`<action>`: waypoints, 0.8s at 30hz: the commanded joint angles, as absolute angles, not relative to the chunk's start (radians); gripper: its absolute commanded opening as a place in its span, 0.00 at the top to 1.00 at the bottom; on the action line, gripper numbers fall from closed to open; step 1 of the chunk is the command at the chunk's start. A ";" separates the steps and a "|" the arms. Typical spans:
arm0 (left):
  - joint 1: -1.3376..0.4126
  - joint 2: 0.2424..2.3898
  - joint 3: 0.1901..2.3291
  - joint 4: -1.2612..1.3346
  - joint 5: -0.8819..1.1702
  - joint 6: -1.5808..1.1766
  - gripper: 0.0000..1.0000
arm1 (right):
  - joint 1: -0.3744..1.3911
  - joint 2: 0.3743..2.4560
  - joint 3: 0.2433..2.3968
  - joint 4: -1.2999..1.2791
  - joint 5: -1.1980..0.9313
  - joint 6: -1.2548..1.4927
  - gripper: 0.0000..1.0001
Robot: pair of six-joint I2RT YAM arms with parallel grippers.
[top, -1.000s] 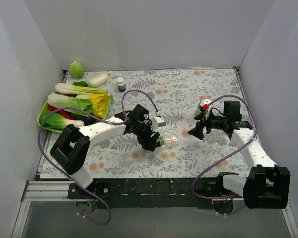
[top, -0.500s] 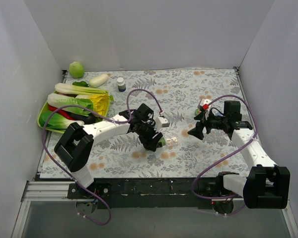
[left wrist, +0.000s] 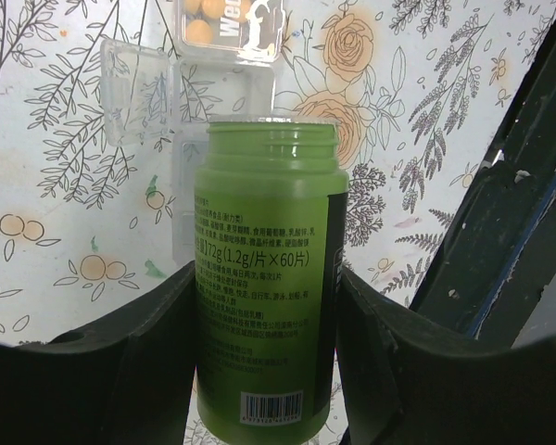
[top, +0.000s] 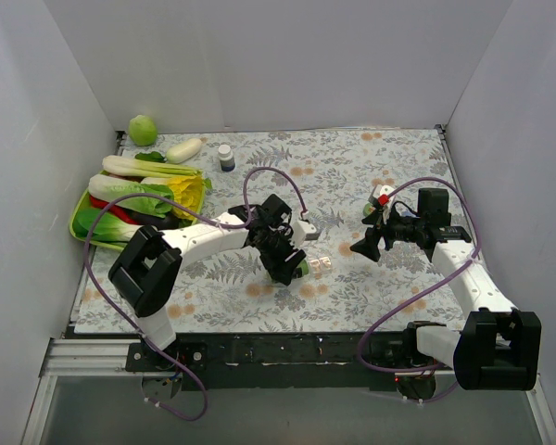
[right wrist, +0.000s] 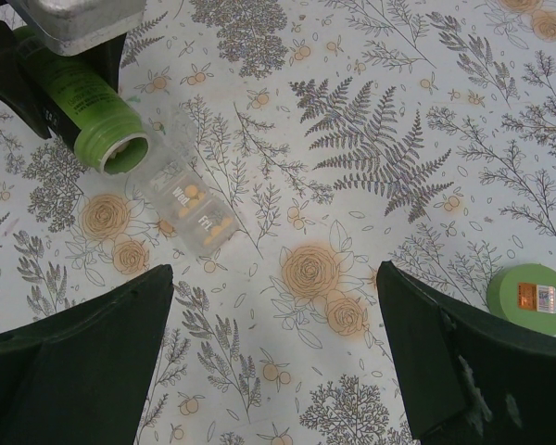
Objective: Sort the pills into containers
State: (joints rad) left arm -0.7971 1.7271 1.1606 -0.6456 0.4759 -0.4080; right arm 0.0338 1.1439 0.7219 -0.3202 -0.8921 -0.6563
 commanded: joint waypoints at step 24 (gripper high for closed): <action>-0.818 1.750 1.264 -0.726 0.428 -0.400 1.00 | 0.025 1.144 0.746 -0.331 -0.904 -0.666 0.02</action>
State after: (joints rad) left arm -0.8093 1.7470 1.2133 -0.7097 0.4374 -0.4046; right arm 0.0326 1.1442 0.7219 -0.3202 -0.8921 -0.6579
